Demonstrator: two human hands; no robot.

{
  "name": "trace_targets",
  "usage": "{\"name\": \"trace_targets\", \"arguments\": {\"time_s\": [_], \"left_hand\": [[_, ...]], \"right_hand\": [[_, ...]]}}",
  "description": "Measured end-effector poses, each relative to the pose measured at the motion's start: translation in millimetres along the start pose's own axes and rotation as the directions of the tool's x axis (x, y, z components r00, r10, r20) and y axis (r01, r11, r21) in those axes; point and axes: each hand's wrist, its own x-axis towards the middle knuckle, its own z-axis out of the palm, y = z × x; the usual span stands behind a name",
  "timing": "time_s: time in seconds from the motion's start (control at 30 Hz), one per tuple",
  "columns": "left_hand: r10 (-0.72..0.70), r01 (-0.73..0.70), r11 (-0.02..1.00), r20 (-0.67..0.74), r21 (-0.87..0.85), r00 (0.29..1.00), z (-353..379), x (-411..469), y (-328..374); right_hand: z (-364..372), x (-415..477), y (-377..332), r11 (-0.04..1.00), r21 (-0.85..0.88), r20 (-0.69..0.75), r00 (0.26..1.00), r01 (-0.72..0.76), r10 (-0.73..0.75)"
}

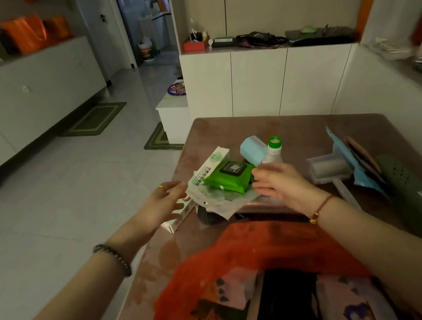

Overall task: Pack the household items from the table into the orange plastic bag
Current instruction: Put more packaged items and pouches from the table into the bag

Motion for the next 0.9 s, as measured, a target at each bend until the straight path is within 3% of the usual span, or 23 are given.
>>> {"name": "trace_targets", "arguments": {"time_s": [0.07, 0.17, 0.33, 0.5, 0.6, 0.67, 0.73, 0.8, 0.83, 0.9], "left_hand": [[0.0, 0.0, 0.999, 0.0, -0.035, 1.0, 19.2, 41.3, 7.7], [-0.031, 0.031, 1.0, -0.055, 0.001, 0.998, 46.4, 100.5, 8.9], [-0.135, 0.142, 0.988, -0.108, 0.057, 0.985, 87.1, 154.4, -12.7], [-0.162, 0.176, 0.981, -0.166, 0.077, 0.973, 94.5, 164.9, -18.2], [-0.216, 0.21, 0.976, -0.116, -0.063, 0.97, 82.3, 154.4, -14.1], [-0.293, 0.299, 0.923, 0.064, -0.243, 0.954, 73.0, 130.6, -5.3], [-0.292, 0.345, 0.903, 0.225, -0.256, 0.93, 67.1, 104.5, 4.6], [-0.207, 0.28, 0.911, 0.249, -0.305, 0.946, 63.1, 75.9, 18.3], [-0.118, 0.229, 0.877, 0.272, -0.423, 0.955, 62.1, 61.3, 26.7], [0.078, 0.161, 0.724, 0.312, -0.67, 0.947, 61.9, 26.7, 46.1]], "right_hand": [[5.3, 40.9, 2.9, 0.987, 0.05, 0.001, 0.988, -0.155, 0.155], [16.1, 93.2, 22.1, 0.964, 0.053, -0.035, 0.965, -0.26, 0.262], [26.9, 143.3, 63.6, 0.915, -0.299, -0.195, 0.956, -0.271, 0.219], [21.0, 151.4, 62.8, 0.925, -0.173, -0.133, 0.939, -0.337, 0.318], [20.5, 136.3, 42.4, 0.972, -0.073, -0.106, 0.971, -0.224, 0.216], [22.7, 110.6, 17.7, 0.995, -0.019, -0.066, 0.994, -0.094, 0.092], [21.0, 74.0, -8.6, 0.997, 0.075, 0.025, 0.999, 0.036, -0.038], [12.1, 31.9, -30.9, 0.965, 0.216, 0.146, 0.972, 0.151, -0.185], [4.7, 10.4, -39.7, 0.943, 0.277, 0.211, 0.945, 0.186, -0.249], [-11.7, -32.0, -51.0, 0.911, 0.334, 0.303, 0.887, 0.243, -0.347]]}}
